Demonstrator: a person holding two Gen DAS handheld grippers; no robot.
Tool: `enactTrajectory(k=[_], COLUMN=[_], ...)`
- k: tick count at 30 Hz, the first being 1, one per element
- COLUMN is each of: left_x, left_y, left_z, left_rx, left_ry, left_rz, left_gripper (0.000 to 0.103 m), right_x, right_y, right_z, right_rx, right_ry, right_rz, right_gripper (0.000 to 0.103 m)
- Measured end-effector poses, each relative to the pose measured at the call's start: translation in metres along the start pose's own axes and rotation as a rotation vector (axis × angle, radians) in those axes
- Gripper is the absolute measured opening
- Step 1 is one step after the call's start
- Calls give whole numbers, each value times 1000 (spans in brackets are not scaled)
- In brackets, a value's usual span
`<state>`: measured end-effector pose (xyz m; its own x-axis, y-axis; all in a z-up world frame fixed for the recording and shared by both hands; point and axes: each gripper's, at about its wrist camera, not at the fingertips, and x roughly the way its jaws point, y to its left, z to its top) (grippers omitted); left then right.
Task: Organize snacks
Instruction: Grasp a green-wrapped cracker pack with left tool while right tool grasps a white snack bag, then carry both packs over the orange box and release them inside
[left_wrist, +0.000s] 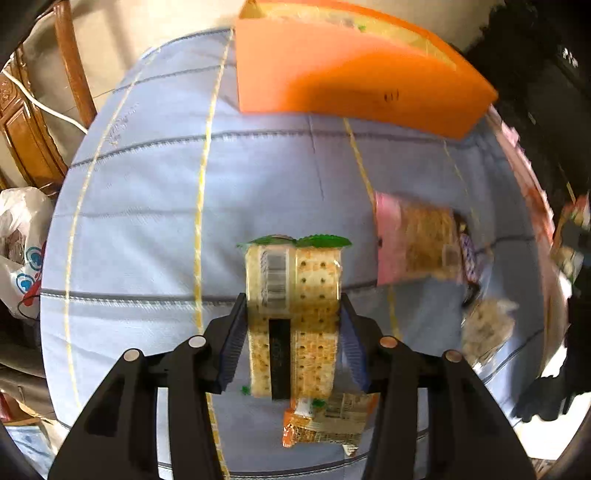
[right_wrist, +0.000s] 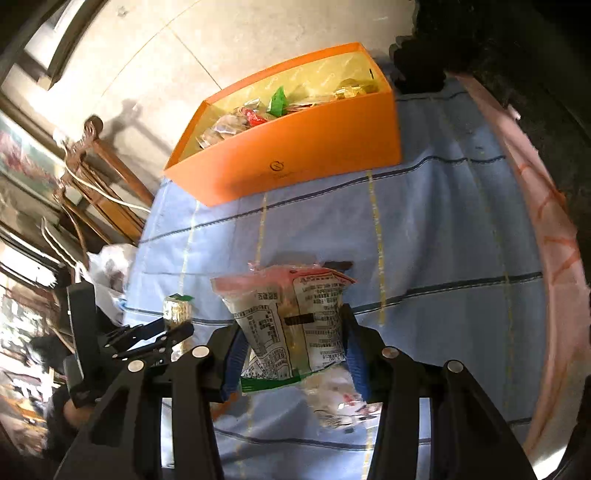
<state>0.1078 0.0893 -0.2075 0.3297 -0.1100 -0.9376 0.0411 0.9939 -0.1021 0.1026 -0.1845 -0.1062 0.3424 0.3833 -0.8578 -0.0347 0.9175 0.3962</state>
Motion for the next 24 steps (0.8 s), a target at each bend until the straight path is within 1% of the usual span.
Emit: enactTrajectory(k=[1, 2, 4, 6, 8, 9, 10, 12, 13, 14, 15, 16, 17, 18, 20, 22, 23, 24], left_x=[-6, -14, -29, -43, -56, -60, -62, -67, -70, -72, -76, -81, -85, -93, -104, -105, -103, -99], left_y=[12, 10, 13, 13, 11, 9, 6, -4, -7, -8, -10, -13, -17, -24, -35, -40, -41, -43], left_z=[12, 17, 22, 34, 47, 53, 60, 75, 83, 90, 99, 109, 114, 123, 145, 167, 180, 196], left_rx=[9, 28, 54, 68, 61, 71, 91, 146, 160, 163, 152, 156, 169, 202, 239, 241, 231, 220], left_ry=[-21, -48, -80, -114, -108, -107, -118, -150, -154, -152, -138, -126, -132, -161, -182, -145, -125, -95], left_rz=[16, 47, 73, 47, -8, -18, -10, 41, 46, 22, -42, -72, -71, -54, -11, -8, -5, 14], left_gripper=[46, 46, 46, 46, 46, 46, 46, 46, 46, 46, 46, 46, 46, 46, 46, 46, 46, 46], right_x=[-2, -7, -17, -24, -32, -34, -36, -40, -41, -42, -44, -46, -49, -51, -49, -39, -33, -22], right_y=[3, 7, 13, 17, 18, 17, 17, 16, 18, 20, 20, 22, 24, 27, 31, 33, 35, 35], right_z=[2, 1, 6, 17, 28, 37, 43, 59, 69, 79, 85, 99, 110, 120, 152, 180, 192, 204], right_rx=[-8, -15, -24, -23, -4, 15, 30, 47, 49, 39, 34, 22, 0, -24, -62, -79, -92, -102], right_ry=[-6, -15, -34, -58, -83, -91, -95, -112, -116, -125, -128, -125, -133, -140, -117, -57, -14, 37], right_rz=[-8, -11, 4, 20, 5, -13, -19, -11, -16, -8, -8, -22, -29, -42, -91, -113, -136, -161], right_gripper=[47, 47, 47, 47, 47, 48, 48, 47, 48, 47, 47, 47, 47, 47, 47, 47, 47, 47])
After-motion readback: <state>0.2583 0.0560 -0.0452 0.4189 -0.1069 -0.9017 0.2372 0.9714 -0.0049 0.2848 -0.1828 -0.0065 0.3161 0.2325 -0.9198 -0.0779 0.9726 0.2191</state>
